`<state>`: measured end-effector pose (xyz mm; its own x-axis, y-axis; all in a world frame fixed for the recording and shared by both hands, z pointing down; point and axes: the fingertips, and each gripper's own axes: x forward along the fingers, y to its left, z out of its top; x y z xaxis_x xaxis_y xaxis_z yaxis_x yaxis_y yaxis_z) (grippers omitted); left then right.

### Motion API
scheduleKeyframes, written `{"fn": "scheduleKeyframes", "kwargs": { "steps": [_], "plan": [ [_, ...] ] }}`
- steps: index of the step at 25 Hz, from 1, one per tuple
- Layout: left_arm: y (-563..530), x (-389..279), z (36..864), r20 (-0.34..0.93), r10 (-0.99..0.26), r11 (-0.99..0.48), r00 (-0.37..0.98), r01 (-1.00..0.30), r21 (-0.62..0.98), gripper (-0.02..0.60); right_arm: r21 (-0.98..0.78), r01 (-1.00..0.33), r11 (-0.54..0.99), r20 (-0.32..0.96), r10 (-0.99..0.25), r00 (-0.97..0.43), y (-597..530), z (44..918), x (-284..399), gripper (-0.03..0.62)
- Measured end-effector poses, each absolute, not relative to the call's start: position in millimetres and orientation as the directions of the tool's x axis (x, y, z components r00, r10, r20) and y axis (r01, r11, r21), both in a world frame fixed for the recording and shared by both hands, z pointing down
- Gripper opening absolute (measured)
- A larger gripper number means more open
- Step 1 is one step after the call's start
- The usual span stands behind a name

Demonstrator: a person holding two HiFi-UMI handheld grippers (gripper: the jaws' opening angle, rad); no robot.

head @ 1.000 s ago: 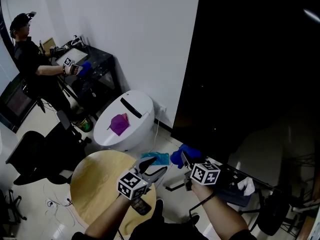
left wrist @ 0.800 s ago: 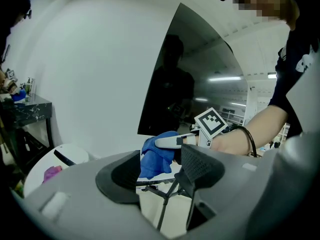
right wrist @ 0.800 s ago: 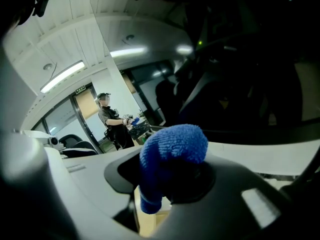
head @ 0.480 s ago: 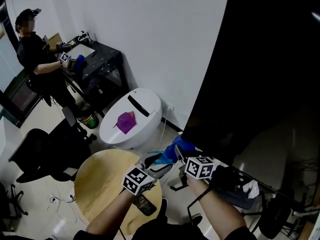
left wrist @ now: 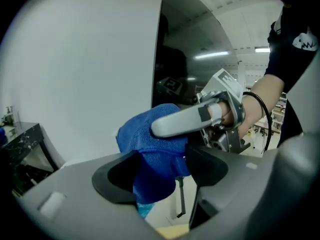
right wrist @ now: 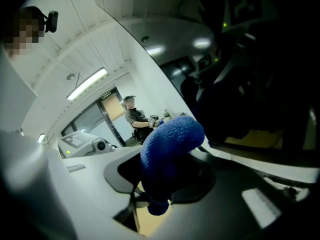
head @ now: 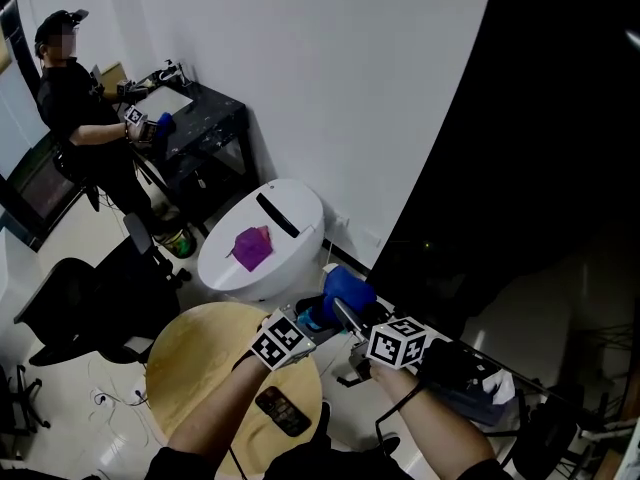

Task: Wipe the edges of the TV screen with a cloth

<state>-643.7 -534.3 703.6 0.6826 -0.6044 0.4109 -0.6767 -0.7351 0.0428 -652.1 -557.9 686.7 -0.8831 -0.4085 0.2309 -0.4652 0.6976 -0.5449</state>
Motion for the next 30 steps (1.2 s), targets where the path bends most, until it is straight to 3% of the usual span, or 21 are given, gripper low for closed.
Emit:
{"fn": "scheduleKeyframes", "kwargs": {
  "steps": [2, 5, 8, 11, 19, 30],
  "plan": [
    [-538, -643, 699, 0.396, -0.614, -0.736, 0.683, -0.676, 0.024, 0.288, -0.555, -0.432, 0.711, 0.224, -0.372, -0.901, -553, 679, -660, 0.144],
    [-541, -641, 694, 0.382, -0.63, -0.734, 0.676, -0.679, -0.009, 0.215, -0.562, -0.421, 0.712, 0.226, -0.358, -0.906, -551, 675, -662, 0.152],
    [-543, -640, 700, 0.381, -0.636, -0.723, 0.671, -0.69, 0.008, 0.129, -0.553, -0.424, 0.717, 0.228, -0.36, -0.905, -551, 675, -658, 0.232],
    [-549, -643, 707, 0.364, -0.649, -0.691, 0.668, -0.718, 0.087, 0.117, -0.549, -0.43, 0.717, 0.224, -0.369, -0.902, -546, 674, -650, 0.296],
    [-582, -641, 715, 0.314, -0.635, -0.642, 0.705, -0.709, 0.293, 0.109, -0.54, -0.513, 0.667, 0.251, -0.454, -0.855, -522, 678, -592, 0.299],
    [-593, -612, 700, 0.32, -0.565, -0.721, 0.761, -0.643, 0.256, 0.108, -0.437, -0.568, 0.697, 0.209, -0.536, -0.818, -501, 639, -532, 0.298]
  ]
}}
